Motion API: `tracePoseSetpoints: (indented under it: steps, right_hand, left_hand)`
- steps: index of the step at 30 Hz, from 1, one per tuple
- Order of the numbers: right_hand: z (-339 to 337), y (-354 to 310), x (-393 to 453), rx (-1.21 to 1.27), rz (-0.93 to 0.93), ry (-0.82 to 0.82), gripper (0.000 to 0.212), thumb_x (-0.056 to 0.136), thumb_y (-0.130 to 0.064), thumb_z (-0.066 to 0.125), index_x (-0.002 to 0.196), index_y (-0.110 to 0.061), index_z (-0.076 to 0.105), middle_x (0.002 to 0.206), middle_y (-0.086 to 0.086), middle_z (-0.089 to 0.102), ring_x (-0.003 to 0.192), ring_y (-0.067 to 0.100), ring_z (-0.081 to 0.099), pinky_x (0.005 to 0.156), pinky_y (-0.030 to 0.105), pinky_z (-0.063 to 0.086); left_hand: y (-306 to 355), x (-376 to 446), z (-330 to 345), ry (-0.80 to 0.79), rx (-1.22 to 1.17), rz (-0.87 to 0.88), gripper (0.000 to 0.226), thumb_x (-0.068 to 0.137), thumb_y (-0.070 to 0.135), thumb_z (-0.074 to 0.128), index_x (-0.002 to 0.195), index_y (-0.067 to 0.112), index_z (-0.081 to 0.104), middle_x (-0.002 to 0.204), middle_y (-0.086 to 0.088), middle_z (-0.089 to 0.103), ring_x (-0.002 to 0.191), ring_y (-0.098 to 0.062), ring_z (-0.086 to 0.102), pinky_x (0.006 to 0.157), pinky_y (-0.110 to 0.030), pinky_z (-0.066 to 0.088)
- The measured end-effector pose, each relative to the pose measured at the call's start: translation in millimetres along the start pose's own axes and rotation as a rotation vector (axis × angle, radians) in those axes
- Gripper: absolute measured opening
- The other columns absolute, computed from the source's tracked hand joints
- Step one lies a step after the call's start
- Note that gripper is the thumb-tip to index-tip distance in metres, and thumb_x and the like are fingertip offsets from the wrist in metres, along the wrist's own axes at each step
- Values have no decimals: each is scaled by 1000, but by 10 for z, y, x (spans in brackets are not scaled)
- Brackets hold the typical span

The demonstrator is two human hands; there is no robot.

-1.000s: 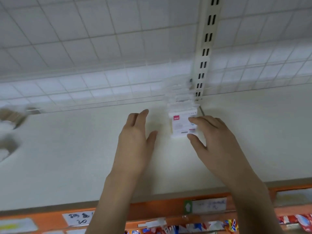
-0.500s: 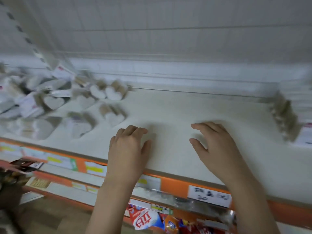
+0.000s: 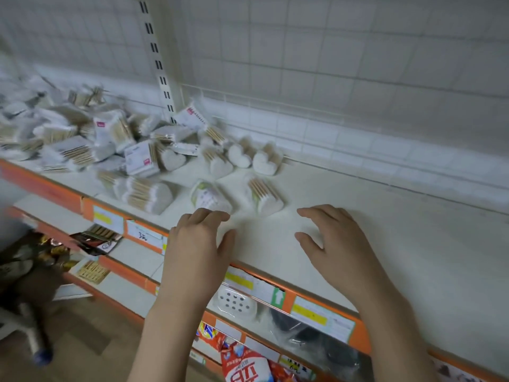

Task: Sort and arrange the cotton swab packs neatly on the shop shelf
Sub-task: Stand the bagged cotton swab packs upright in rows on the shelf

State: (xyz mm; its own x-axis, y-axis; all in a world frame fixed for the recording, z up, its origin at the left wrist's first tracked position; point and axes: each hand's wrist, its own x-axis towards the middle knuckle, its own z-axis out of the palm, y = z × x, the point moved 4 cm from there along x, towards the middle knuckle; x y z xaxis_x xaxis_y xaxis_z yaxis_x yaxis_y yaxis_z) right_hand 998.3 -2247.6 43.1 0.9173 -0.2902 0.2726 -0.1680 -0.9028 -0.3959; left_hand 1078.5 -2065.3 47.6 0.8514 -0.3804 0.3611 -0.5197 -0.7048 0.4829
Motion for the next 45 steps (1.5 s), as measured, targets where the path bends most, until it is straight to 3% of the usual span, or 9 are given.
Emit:
tracePoseSetpoints:
  steps: [3, 9, 19, 26, 31, 34, 38, 42, 45]
  right_hand:
    - [53, -76, 99, 16, -41, -14, 37, 91, -27, 54, 127, -21, 52, 123, -8, 53, 114, 13, 43, 98, 28, 35]
    - [135, -140, 257, 38, -49, -15, 36, 90, -25, 56, 125, -19, 54, 120, -4, 55, 112, 17, 46, 96, 31, 36]
    - [400, -447, 642, 16, 20, 15, 34, 88, -25, 57, 121, -18, 57, 113, -2, 58, 105, 20, 49, 90, 33, 39]
    - [719, -901, 1086, -56, 121, 62, 37, 90, -30, 55, 126, -21, 53, 123, -4, 55, 112, 16, 45, 80, 18, 23]
    - [883, -1225, 1325, -68, 134, 108, 37, 91, -29, 54, 127, -21, 53, 125, -3, 54, 118, 18, 44, 87, 19, 26]
    - [1011, -1329, 1386, -81, 151, 103, 38, 91, -27, 54, 128, -19, 52, 126, 0, 55, 120, 20, 43, 86, 15, 23]
    - [1053, -1416, 1582, -146, 166, 116, 38, 90, -24, 55, 127, -16, 54, 124, 5, 57, 115, 25, 48, 90, 25, 31]
    - [928, -1421, 1959, -202, 171, 121, 38, 90, -26, 53, 128, -16, 53, 124, 7, 56, 114, 27, 48, 92, 34, 37]
    - [898, -1294, 2273, -259, 197, 78, 41, 91, -27, 51, 130, -16, 50, 127, 6, 54, 118, 26, 45, 98, 38, 38]
  left_hand:
    - [-64, 34, -70, 19, 7, -30, 25, 84, 17, 65, 108, 9, 66, 104, -6, 65, 79, -30, 61, 80, -44, 47]
    - [-112, 156, -110, 44, 34, -27, 25, 86, 20, 62, 109, 10, 66, 106, -6, 64, 101, -29, 55, 84, -45, 46]
    - [-633, 633, -167, 52, -24, 51, 24, 85, 20, 63, 107, 10, 66, 101, -4, 64, 95, -28, 58, 80, -43, 48]
    - [-1335, 1201, -419, 59, -107, 151, 22, 86, 19, 62, 105, 9, 66, 99, -8, 65, 96, -27, 58, 75, -30, 42]
    - [-1799, 1620, -613, 62, -162, 184, 15, 83, 13, 64, 97, 9, 68, 93, -8, 63, 85, -25, 59, 67, -19, 33]
    - [-1991, 1803, -599, 2, -164, 214, 21, 81, 9, 64, 101, 7, 67, 98, -12, 63, 88, -28, 59, 67, -17, 29]
    - [-2109, 2051, -478, -171, -56, 251, 41, 82, 20, 64, 121, 11, 58, 117, -11, 59, 110, -27, 53, 82, -24, 37]
    - [-2065, 2253, -413, -326, 0, 344, 47, 80, 19, 64, 125, 10, 53, 104, -13, 58, 104, -27, 52, 81, -22, 32]
    - [-2101, 2334, -319, -472, 65, 340, 49, 81, 28, 63, 124, 11, 48, 113, -9, 53, 112, -27, 47, 91, -29, 37]
